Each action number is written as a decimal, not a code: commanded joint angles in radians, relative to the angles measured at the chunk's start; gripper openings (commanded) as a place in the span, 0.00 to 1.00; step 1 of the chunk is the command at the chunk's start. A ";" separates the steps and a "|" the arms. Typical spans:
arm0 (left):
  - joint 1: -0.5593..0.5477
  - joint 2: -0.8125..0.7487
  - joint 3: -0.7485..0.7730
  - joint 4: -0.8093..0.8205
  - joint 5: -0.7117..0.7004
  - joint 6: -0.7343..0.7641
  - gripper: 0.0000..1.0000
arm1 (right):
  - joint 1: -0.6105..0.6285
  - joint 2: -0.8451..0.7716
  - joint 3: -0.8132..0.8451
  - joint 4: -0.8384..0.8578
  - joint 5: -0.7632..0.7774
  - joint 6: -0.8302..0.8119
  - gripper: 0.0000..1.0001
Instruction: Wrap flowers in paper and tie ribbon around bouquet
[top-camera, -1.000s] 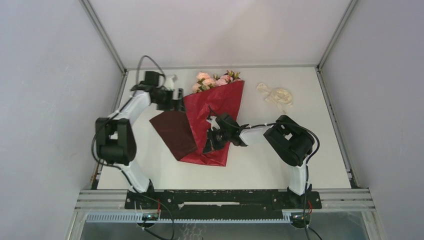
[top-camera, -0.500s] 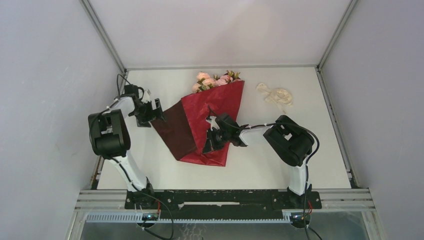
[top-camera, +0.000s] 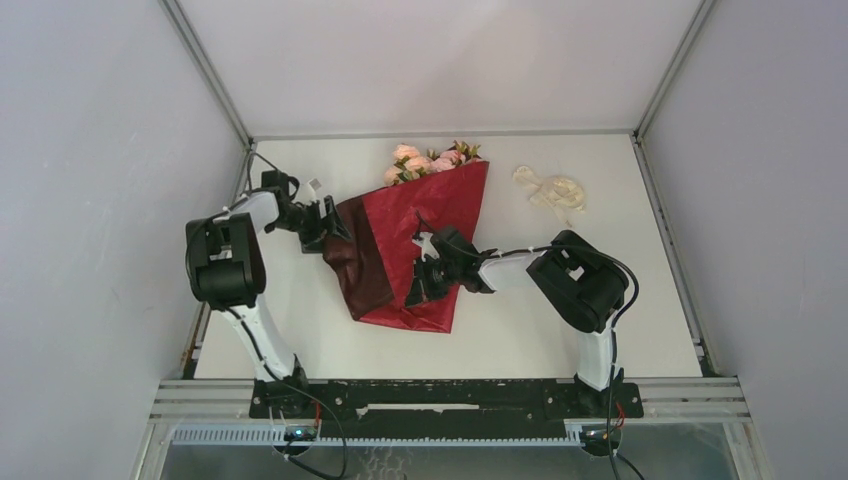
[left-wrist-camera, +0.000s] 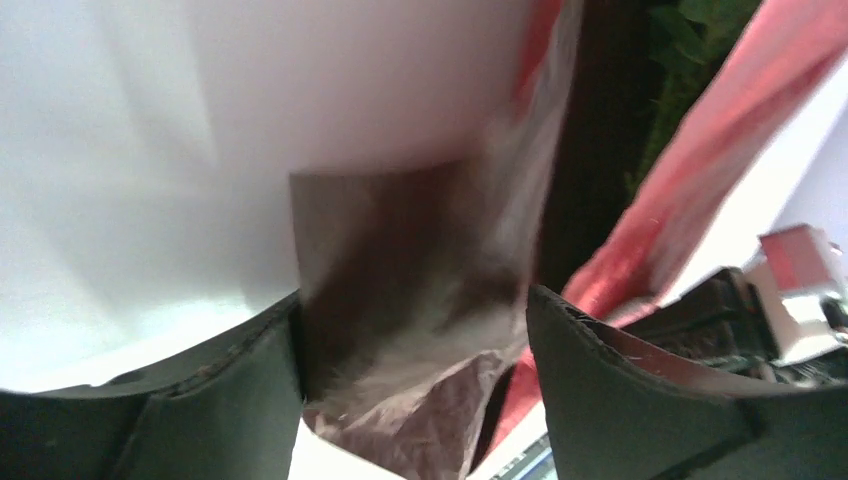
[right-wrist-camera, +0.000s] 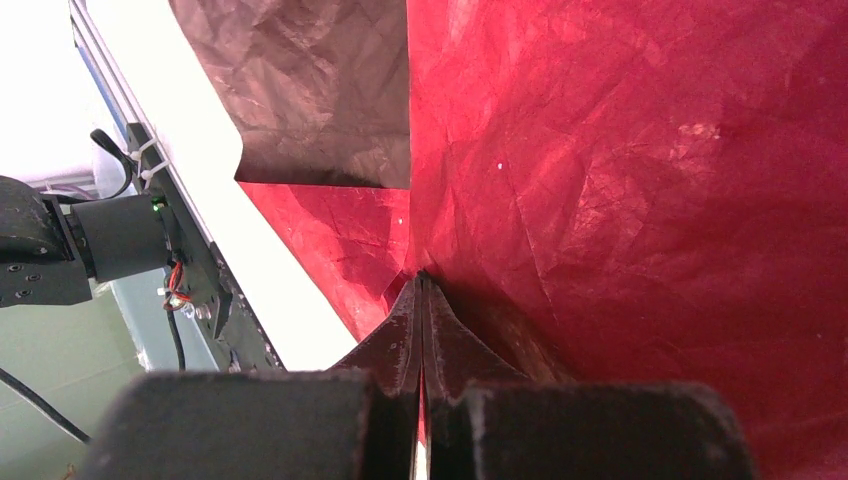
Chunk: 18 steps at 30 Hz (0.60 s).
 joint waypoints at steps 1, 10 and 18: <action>-0.040 -0.043 -0.027 -0.010 0.197 0.003 0.75 | -0.006 0.006 -0.001 -0.018 0.031 -0.029 0.00; -0.051 -0.180 -0.093 0.078 0.242 0.010 0.34 | -0.010 0.020 -0.001 0.008 0.006 -0.012 0.00; -0.170 -0.292 -0.087 0.073 0.210 0.076 0.02 | -0.040 0.045 -0.001 0.062 -0.046 0.027 0.00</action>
